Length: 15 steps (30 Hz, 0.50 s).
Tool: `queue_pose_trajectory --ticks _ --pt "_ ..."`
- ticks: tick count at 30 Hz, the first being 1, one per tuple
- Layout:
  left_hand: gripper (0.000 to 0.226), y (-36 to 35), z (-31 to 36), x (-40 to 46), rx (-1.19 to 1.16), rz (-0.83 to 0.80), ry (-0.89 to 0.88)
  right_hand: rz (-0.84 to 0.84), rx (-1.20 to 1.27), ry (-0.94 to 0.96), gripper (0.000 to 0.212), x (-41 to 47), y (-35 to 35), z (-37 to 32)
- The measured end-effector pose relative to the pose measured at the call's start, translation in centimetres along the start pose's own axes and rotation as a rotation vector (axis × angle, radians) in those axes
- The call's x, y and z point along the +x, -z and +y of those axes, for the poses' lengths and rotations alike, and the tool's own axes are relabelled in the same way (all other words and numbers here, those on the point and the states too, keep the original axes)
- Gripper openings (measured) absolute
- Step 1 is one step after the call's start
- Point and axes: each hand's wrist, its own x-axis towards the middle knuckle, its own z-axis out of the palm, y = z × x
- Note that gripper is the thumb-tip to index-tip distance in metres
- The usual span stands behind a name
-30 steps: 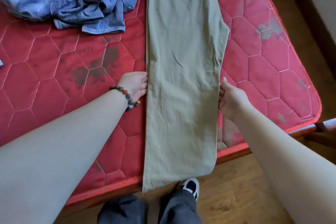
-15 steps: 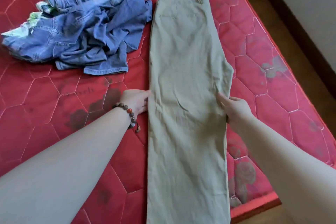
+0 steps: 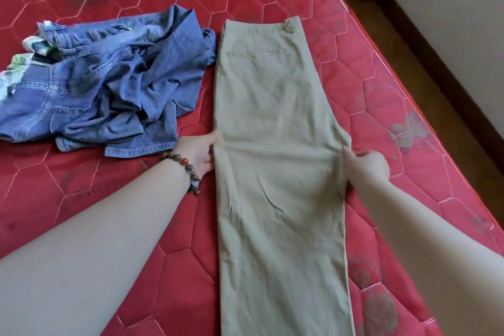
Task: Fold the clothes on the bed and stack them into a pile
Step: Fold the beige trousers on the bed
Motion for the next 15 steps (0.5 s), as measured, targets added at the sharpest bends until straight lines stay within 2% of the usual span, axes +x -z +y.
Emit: queue_pose_trajectory --ticks 2,4,5,7,8,9,10,11,13,15 --pt "0.023 -0.8 1.6 0.0 -0.027 -0.025 0.008 0.126 -0.103 0.072 0.037 -0.8 0.3 -1.1" --pt "0.026 -1.4 2.6 0.2 0.1 0.018 -0.007 0.199 -0.2 0.345 0.046 -1.9 0.1 -2.1" --pt "0.022 -1.8 3.0 0.2 0.266 0.095 -0.054 0.183 -0.272 0.528 0.048 -2.4 -0.4 -2.6" --pt "0.014 -2.7 3.2 0.3 0.623 0.406 -0.297 0.048 -0.465 0.817 0.053 -2.6 -1.9 -3.6" --pt "0.018 -3.4 3.3 0.2 0.735 0.554 -0.492 -0.034 -0.547 0.909 0.055 -2.6 -3.0 -4.0" --pt "0.028 -4.3 3.4 0.3 0.818 0.612 -0.725 -0.104 -0.591 0.977 0.055 -2.5 -4.1 -4.3" --pt "0.035 -5.2 3.4 0.6 0.927 0.551 -0.928 -0.159 -0.596 1.029 0.054 -2.4 -5.3 -4.6" --pt "0.041 -6.1 3.2 1.3 1.086 0.426 -1.043 -0.2 -0.575 1.069 0.053 -2.4 -6.4 -4.8" --pt "0.053 -7.3 2.9 3.0 1.43 0.255 -1.029 -0.248 -0.517 1.105 0.054 -2.1 -8.3 -5.3" --pt "0.058 -7.0 2.7 4.8 1.589 0.249 -0.93 -0.248 -0.534 1.144 0.053 -0.8 -9.3 -5.8"
